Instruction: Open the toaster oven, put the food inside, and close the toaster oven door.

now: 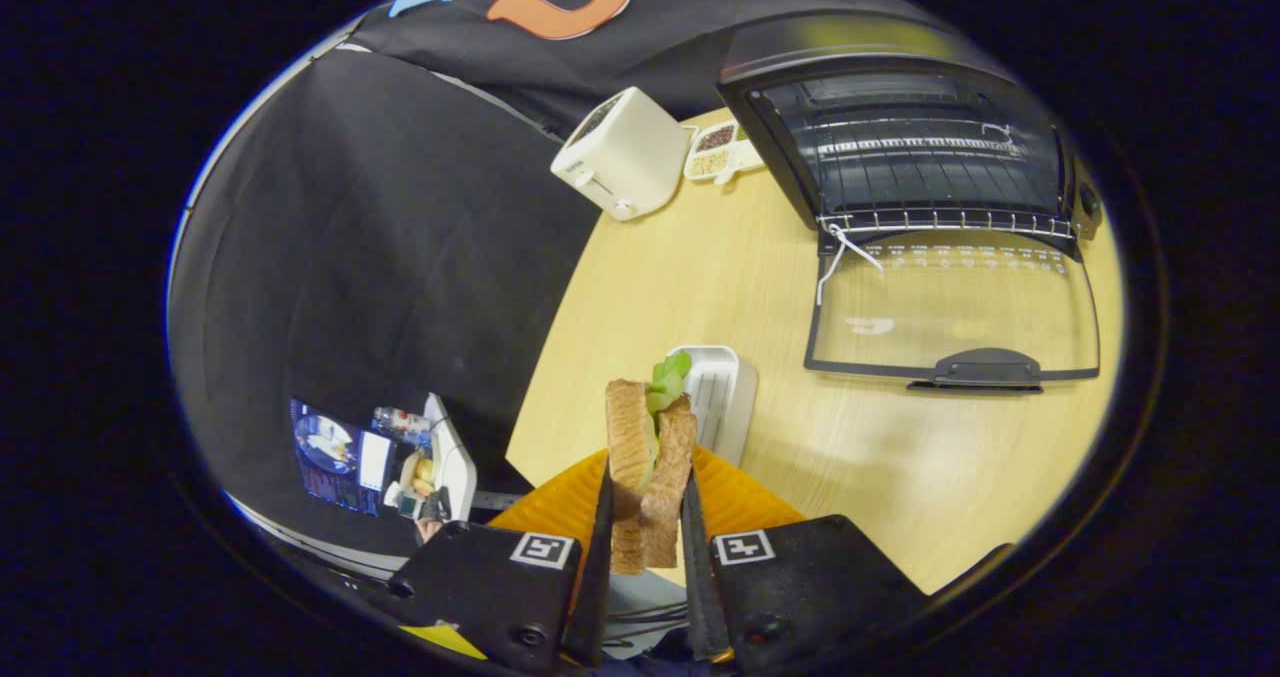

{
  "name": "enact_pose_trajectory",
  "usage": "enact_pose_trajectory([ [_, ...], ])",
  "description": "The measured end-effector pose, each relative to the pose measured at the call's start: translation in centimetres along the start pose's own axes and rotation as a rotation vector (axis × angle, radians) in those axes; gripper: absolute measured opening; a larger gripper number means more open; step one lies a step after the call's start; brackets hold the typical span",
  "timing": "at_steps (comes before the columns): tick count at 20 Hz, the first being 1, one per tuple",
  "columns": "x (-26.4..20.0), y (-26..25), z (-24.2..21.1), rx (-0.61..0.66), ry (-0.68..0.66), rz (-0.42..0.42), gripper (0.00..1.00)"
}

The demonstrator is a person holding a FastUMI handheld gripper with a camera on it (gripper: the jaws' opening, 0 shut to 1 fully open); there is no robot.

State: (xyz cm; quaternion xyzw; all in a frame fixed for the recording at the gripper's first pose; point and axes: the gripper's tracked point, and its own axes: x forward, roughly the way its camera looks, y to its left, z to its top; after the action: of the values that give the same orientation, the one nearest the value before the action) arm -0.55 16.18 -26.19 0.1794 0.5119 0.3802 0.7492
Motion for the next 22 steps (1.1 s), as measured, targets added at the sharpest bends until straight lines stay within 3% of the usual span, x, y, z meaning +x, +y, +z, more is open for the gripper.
enact_pose_trajectory([
  [4,-2.4,1.5,1.6,-0.015,-0.078,0.039,0.38],
  [8,-4.6,1.2,4.4,0.075,-0.197,0.085,0.38],
  [18,-6.3,-8.5,11.6,0.358,-0.517,0.055,0.38],
  [22,-6.3,-12.2,14.4,0.449,-0.627,0.097,0.38],
])
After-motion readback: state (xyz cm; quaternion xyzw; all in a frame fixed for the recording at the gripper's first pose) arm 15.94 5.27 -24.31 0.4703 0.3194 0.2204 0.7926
